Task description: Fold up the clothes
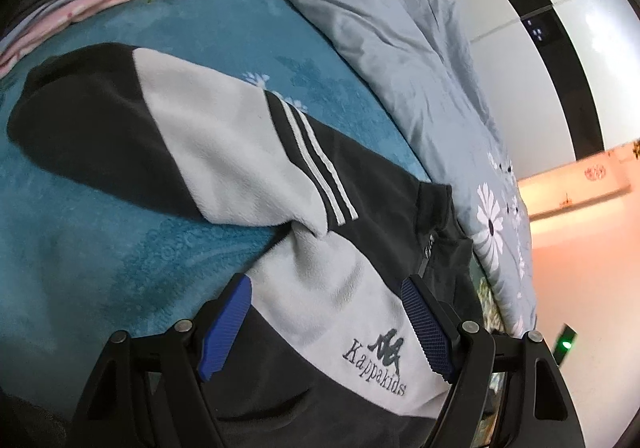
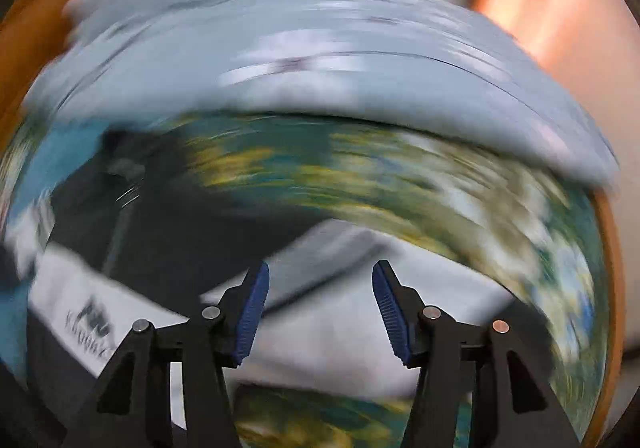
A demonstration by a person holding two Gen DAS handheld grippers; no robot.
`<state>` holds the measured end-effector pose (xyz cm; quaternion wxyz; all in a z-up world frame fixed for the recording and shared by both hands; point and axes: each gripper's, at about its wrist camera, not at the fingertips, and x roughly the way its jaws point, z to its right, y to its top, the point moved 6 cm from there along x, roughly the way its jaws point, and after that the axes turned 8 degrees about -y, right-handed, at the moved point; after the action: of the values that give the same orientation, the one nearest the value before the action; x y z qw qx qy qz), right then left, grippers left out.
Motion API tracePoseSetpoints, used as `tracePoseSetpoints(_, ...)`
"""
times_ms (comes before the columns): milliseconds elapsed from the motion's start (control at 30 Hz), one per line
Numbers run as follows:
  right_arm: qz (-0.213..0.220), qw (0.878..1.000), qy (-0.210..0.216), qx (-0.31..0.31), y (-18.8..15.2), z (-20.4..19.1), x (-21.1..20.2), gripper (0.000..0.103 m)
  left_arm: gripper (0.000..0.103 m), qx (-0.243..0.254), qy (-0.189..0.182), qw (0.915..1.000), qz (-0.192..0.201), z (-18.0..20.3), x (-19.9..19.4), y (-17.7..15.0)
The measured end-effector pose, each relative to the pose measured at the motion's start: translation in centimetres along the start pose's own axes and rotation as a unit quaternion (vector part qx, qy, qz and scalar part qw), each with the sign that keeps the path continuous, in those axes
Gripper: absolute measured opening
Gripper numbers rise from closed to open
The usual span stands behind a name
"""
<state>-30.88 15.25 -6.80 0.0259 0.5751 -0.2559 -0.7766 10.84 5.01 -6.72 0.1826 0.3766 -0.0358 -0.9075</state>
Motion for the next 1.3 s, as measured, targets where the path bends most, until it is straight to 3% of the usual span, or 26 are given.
tracePoseSetpoints(67, 0.003, 0.997, 0.02, -0.07, 1.6, -4.6, 1.5, 0.055, 0.081, -0.019, -0.001, 0.9998, 0.003, -0.7, 0.1, 0.2)
tracePoseSetpoints(233, -0.015, 0.985, -0.035, -0.166, 4.4, -8.4, 6.6, 0.055, 0.081, -0.025, 0.003, 0.9997, 0.004, -0.8, 0.5, 0.3)
tracePoseSetpoints(333, -0.055, 0.987, -0.026, -0.149, 5.1, -7.7, 9.1, 0.053, 0.081, -0.014, 0.011, 0.9998, -0.002, -0.6, 0.9, 0.1)
tracePoseSetpoints(367, -0.072, 0.988, -0.011, -0.137, 5.1, -7.7, 9.7, 0.038, 0.081, -0.011, 0.014, 0.9998, -0.004, -0.5, 1.0, 0.1)
tracePoseSetpoints(433, -0.085, 0.988, 0.014, -0.131, 4.9, -8.1, 9.9, 0.02, 0.081, -0.006, 0.02, 0.9998, -0.008, -0.4, 1.3, 0.0)
tracePoseSetpoints(500, -0.079, 0.985, 0.011, -0.15, 4.8, -8.6, 9.7, 0.008, 0.081, 0.0, 0.024, 0.9996, -0.011, -0.2, 1.4, -0.1)
tracePoseSetpoints(633, -0.037, 0.987, -0.031, -0.156, 7.0, -7.6, 9.2, 0.005, 0.081, 0.012, 0.028, 0.9995, -0.013, 0.1, 1.2, -0.2)
tracePoseSetpoints(800, -0.055, 0.994, -0.062, -0.068, 9.8, -5.8, 11.2, 0.005, 0.081, 0.011, 0.037, 0.999, -0.023, -0.3, 1.3, -0.4)
tracePoseSetpoints(967, -0.067, 0.992, -0.077, -0.07, 8.9, -6.7, 11.6, 0.01, 0.081, 0.002, 0.044, 0.9984, -0.034, -0.9, 1.4, -0.5)
tracePoseSetpoints(1000, -0.065, 0.993, -0.075, -0.069, 8.7, -6.6, 11.3, 0.017, 0.081, 0.001, 0.046, 0.9983, -0.036, -1.1, 1.5, -0.5)
tracePoseSetpoints(1067, -0.042, 0.994, -0.078, -0.063, 8.6, -5.8, 9.7, 0.048, 0.081, 0.002, 0.05, 0.998, -0.039, -1.1, 1.5, -0.6)
tracePoseSetpoints(1100, -0.021, 0.995, -0.076, -0.056, 8.6, -5.1, 8.4, 0.05, 0.081, 0.005, 0.053, 0.9978, -0.04, -1.1, 1.6, -0.6)
tracePoseSetpoints(1200, 0.012, 0.999, -0.042, -0.02, 7.5, -3.0, 4.7, 0.052, 0.081, 0.011, 0.062, 0.9971, -0.043, -1.0, 1.7, -0.7)
tracePoseSetpoints(1300, 0.012, 0.999, 0.014, 0.05, 3.5, 0.4, 1.4, 0.059, 0.081, 0.013, 0.061, 0.997, -0.045, -0.9, 1.6, -0.9)
